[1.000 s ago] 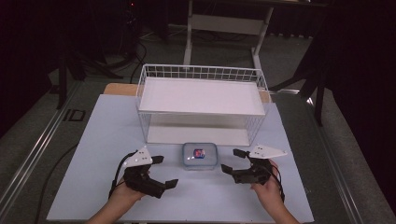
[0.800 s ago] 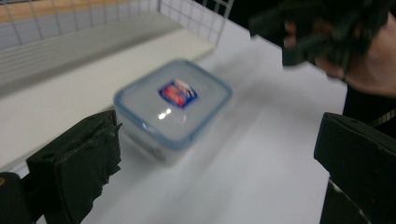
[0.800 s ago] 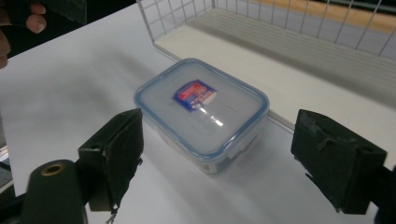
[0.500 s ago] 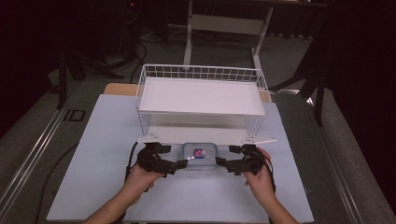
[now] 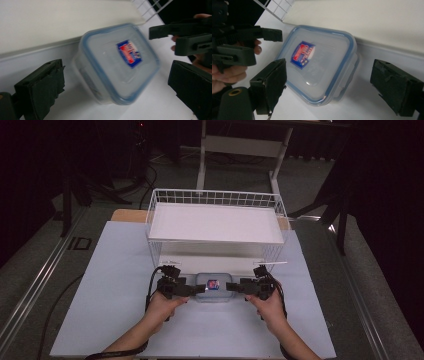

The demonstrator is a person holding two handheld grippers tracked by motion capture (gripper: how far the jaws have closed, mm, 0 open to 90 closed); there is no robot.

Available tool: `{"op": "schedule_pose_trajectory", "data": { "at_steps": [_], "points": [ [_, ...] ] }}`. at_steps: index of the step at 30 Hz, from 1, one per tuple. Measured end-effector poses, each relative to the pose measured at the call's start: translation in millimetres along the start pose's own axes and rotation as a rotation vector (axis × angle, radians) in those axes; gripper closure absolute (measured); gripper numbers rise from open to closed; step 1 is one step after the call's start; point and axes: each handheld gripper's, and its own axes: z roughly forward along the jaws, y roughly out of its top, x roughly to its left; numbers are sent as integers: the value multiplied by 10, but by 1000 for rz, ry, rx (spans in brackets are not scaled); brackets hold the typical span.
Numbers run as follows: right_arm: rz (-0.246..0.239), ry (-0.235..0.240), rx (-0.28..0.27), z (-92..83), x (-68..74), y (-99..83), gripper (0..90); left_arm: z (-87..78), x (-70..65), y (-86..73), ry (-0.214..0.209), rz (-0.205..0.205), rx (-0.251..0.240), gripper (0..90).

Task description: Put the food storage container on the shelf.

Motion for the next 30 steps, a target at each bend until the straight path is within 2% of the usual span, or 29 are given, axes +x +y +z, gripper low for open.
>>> {"op": "schedule_pose_trajectory", "data": {
  "at_steps": [1, 2, 4, 6, 7, 10, 13, 16, 18, 20, 25, 27, 29, 30],
  "points": [
    [27, -7, 13, 21, -18, 4, 139, 22, 12, -1, 12, -10, 7, 34],
    [44, -12, 15, 41, -41, 3, 147, 45, 36, -3, 5, -27, 15, 51],
    [84, 6, 30, 90, -87, -1, 147, 77, 63, -7, 0, -49, 24, 52],
    [120, 22, 42, 138, -126, -13, 147, 114, 101, -7, -5, -75, 52, 53],
    [139, 33, 48, 162, -145, -21, 149, 124, 113, -10, -19, -82, 56, 79],
    [163, 49, 60, 196, -182, -25, 178, 158, 147, -20, -42, -98, 76, 125],
    [201, 82, 70, 225, -209, -12, 206, 185, 201, -17, -66, -142, 66, 155],
    [208, 80, 87, 250, -199, 6, 224, 203, 218, -9, -67, -152, 66, 219],
    [215, 84, 93, 265, -190, 14, 236, 227, 213, -4, -85, -164, 81, 246],
    [216, 76, 100, 282, -175, 16, 312, 250, 205, -7, -95, -163, 92, 293],
    [232, 49, 109, 297, -141, -14, 326, 248, 227, -12, -104, -162, 73, 314],
    [213, 31, 111, 268, -115, 1, 362, 213, 209, 4, -92, -131, 79, 351],
    [220, 24, 115, 262, -101, -1, 362, 182, 172, 24, -72, -113, 82, 407],
    [213, 19, 113, 261, -85, -2, 363, 177, 154, 22, -66, -100, 82, 408]
  ]
}}
